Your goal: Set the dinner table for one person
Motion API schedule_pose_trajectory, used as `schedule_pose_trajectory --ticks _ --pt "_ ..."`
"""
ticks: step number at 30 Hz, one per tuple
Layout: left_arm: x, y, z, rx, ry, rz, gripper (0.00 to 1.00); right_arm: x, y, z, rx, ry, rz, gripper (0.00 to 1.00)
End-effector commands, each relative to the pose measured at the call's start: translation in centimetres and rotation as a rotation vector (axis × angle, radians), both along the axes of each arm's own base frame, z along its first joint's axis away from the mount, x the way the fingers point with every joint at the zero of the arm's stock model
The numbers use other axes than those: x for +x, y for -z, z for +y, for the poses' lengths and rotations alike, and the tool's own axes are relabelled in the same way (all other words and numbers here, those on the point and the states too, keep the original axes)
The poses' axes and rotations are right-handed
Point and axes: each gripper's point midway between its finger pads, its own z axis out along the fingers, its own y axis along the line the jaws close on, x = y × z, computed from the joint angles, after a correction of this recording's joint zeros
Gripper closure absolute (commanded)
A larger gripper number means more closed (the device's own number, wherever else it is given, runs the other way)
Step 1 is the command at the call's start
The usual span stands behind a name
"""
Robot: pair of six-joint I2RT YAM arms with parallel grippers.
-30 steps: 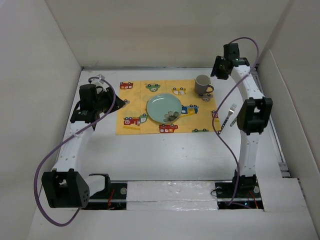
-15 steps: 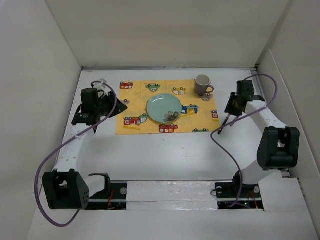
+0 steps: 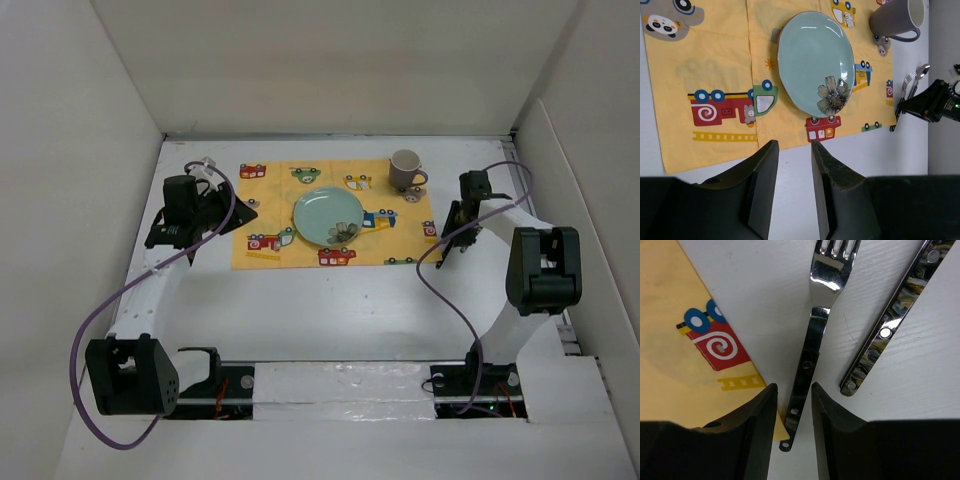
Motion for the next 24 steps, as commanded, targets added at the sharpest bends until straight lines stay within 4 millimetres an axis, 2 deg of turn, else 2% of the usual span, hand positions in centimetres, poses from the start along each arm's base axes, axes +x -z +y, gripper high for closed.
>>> schedule_pose_trajectory --ticks 1,4,7,8,9,11,13,14,16,17,20,21,22,23,24 --pt "0.2 -2.0 -0.3 -0.010 0.014 -0.071 0.71 1.3 -0.3 -0.2 -0.031 0.010 -0.019 0.61" --pt "0.2 -2.1 -0.2 -0.008 0.013 -0.076 0.71 1.1 0.7 -0.2 -0.027 0.016 0.001 0.63" --pt "0.2 -2.0 -0.3 -0.009 0.014 -0.075 0.71 1.4 0.6 -0.1 -0.023 0.016 -0.005 0.76" --pt "0.2 -2.1 -0.2 -0.009 0.012 -0.075 0.71 1.5 0.5 -0.3 -0.031 0.024 -0.009 0.84" --pt "0.2 -2.1 -0.3 -0.010 0.014 -0.077 0.71 1.6 0.3 -0.4 -0.035 0.030 -0.011 0.88" --pt "0.2 -2.2 -0.3 -0.012 0.016 -0.077 0.71 2.0 -1.6 -1.1 -0.071 0.064 -0.063 0.98" --pt "0.1 -2.2 -0.3 -0.009 0.016 -0.077 0.71 2.6 -4.1 -1.3 -0.101 0.075 -0.143 1.00" --pt "0.1 -2.2 -0.2 -0.007 0.014 -0.077 0.71 3.0 -7.0 -1.0 -0.124 0.061 -0.217 1.00" --pt "0.0 -2.1 -0.2 -0.006 0.013 -0.074 0.70 3.5 -10.0 -0.1 -0.128 0.023 -0.288 1.00" --pt "0.0 -2.0 -0.2 -0.006 0.013 -0.074 0.71 4.0 -12.7 0.6 -0.123 -0.006 -0.334 1.00" --pt "0.1 -2.1 0.0 0.002 0.005 -0.075 0.70 4.5 -16.4 5.6 -0.067 -0.121 -0.406 1.00" --pt "0.2 -2.3 0.1 0.008 0.000 -0.077 0.70 4.1 -17.2 9.4 -0.025 -0.204 -0.431 1.00" --pt "0.6 -3.0 0.4 0.025 -0.014 -0.095 0.70 4.3 -18.4 12.0 0.030 -0.237 -0.469 1.00" --pt "0.7 -2.8 0.6 0.037 -0.022 -0.089 0.70 3.9 -18.1 14.2 0.064 -0.275 -0.464 1.00" --pt "0.9 -3.4 0.8 0.044 -0.026 -0.092 0.70 3.6 -18.0 18.3 0.110 -0.350 -0.462 1.00"
